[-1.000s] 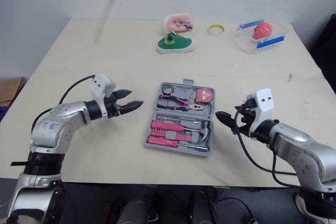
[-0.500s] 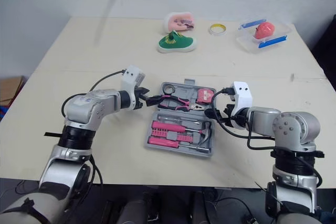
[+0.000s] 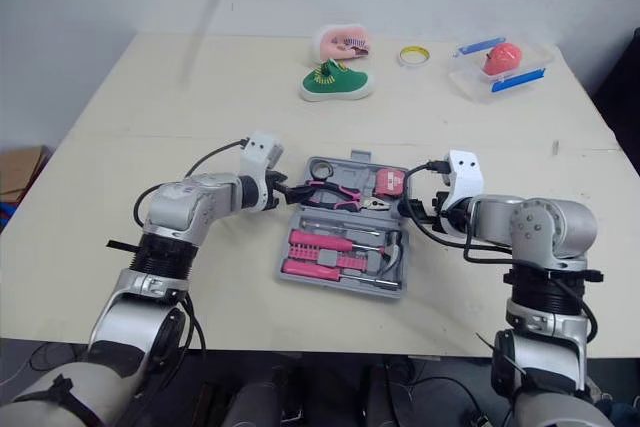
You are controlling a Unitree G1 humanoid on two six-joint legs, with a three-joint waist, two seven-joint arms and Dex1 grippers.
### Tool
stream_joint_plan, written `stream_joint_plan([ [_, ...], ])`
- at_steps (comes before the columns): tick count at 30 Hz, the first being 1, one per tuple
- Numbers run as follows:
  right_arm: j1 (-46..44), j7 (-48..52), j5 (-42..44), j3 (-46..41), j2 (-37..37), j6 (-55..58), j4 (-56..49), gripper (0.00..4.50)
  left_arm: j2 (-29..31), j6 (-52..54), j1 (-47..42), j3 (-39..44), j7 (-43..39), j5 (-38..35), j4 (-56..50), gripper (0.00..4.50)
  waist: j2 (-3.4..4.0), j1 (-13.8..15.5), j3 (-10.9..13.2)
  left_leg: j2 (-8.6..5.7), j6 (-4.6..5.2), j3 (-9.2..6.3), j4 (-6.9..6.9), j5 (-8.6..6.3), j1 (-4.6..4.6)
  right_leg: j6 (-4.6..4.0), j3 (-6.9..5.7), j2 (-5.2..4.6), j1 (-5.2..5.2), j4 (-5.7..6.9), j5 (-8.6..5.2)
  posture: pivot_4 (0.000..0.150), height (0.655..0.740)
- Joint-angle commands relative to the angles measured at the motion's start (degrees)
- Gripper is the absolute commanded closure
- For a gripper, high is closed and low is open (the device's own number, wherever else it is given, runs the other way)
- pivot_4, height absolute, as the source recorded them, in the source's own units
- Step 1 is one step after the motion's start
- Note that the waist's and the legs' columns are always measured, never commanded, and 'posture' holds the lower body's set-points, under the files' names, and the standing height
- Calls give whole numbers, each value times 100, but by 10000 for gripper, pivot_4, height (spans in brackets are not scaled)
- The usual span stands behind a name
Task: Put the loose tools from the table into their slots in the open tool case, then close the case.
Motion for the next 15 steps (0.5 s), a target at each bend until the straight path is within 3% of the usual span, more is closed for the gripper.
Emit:
stream_joint_plan([
  [1, -48, 107, -262, 104, 80, -47, 169, 0, -35, -129, -124, 8, 18, 106, 131, 457, -1, -1, -1, 0, 0, 0, 0, 0, 0, 0, 0, -1, 0, 0, 0, 1500, 7400],
  [7, -77, 244, -576, 182, 271, -82, 320, 0, -106, -106, -71, -217, -106, 218, 203, 457, -17, -6, -11, 0, -2, 0, 0, 1, 10, -1, 1, -4, 5, 3, 0, 1500, 7400],
  [10, -129, 312, -690, 183, 395, -91, 357, 9120, -159, -219, -28, -223, -138, 243, 120, 9271, -24, -13, -16, 0, -3, 0, -1, 0, 15, -1, 2, -4, 9, 4, 1, 1500, 7400],
  [15, -160, 423, -798, 91, 560, -62, 257, 35860, -298, -86, 48, -136, -147, 161, -109, 33190, -23, 1, -16, 1, -7, -1, -6, 1, 15, -1, 2, -4, 6, 3, 1, 1500, 7400],
])
